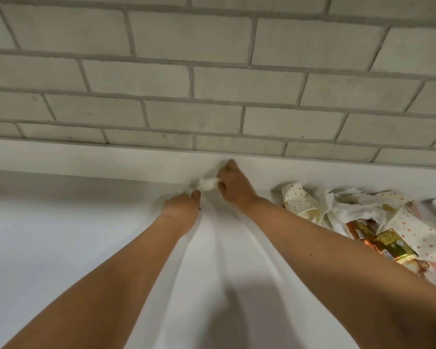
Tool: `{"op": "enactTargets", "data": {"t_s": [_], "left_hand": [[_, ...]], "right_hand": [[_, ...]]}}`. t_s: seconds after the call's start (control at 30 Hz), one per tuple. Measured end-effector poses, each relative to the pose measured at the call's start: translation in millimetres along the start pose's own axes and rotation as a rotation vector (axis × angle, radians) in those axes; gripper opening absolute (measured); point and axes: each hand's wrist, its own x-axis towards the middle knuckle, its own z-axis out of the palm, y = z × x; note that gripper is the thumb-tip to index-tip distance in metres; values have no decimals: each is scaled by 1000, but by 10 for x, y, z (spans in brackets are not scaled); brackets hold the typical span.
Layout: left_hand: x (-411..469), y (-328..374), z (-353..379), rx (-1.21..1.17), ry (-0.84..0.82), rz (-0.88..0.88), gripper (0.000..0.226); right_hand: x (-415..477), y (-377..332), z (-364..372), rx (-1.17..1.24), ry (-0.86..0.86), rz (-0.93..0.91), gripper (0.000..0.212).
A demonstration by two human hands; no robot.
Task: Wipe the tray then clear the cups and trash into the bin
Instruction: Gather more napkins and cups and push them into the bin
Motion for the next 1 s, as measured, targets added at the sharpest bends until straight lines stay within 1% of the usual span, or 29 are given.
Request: {"op": "enactTargets", "data": {"t_s": [0.03,0.1,0.17,0.23,0.3,0.37,0.4,0.43,0.53,0.57,0.6,0.63,0.73,0.8,0.93,1.0], "left_hand": [[1,4,-5,2,1,-10,49],[-7,39,-1,12,3,-31,48],[-22,74,9,30,8,-45,46],[-24,90,23,40,12,-48,44],[-21,87,28,47,7,-48,46],[-17,79,29,42,4,-46,48],[-18,72,24,39,4,-45,48],[-24,62,17,35,4,-44,49],[-45,33,-15,22,1,-28,53],[-53,27,-28,17,5,-20,54],[-68,24,-36,12,11,-14,53],[-78,22,-46,8,16,-11,52],[-87,29,-62,2,8,-15,52],[-87,39,-86,-3,-4,-27,53],[-120,33,-125,-52,-24,-54,49],[-140,14,-137,-86,-13,-72,46]], "right_hand": [[16,6,-81,99,86,-13,19],[27,39,-283,213,249,-31,23],[22,119,-481,274,290,-8,30],[-20,196,-658,360,224,68,32],[-62,237,-746,405,111,169,34],[-98,267,-731,275,-4,270,48],[-110,293,-687,175,-68,300,48],[-126,310,-630,73,-157,313,42],[-245,276,-489,-231,-476,335,6],[-287,257,-455,-286,-523,338,11],[-319,238,-409,-324,-531,326,26],[-340,208,-370,-324,-504,310,33],[-393,65,-281,-317,-469,260,36],[-435,14,-243,-349,-510,272,41],[-546,-39,-228,-361,-556,273,36],[-599,-42,-202,-376,-558,270,37]]}}
